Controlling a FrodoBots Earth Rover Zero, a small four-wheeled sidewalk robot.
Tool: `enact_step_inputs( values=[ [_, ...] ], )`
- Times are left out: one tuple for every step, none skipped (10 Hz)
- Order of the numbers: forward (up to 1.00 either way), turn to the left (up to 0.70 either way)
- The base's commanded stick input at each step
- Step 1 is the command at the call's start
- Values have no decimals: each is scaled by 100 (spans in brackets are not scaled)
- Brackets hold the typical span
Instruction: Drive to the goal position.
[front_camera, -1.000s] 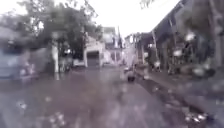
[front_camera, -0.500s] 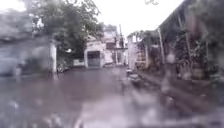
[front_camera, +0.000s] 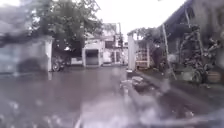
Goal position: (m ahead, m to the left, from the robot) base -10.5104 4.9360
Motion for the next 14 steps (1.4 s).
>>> enact_step_inputs(
  values=[
    [100,0],
    [100,0],
    [100,0],
    [100,0],
    [100,0],
    [100,0],
    [100,0],
    [100,0],
    [100,0],
    [100,0],
    [100,0],
    [100,0],
    [100,0],
    [100,0]
  ],
)
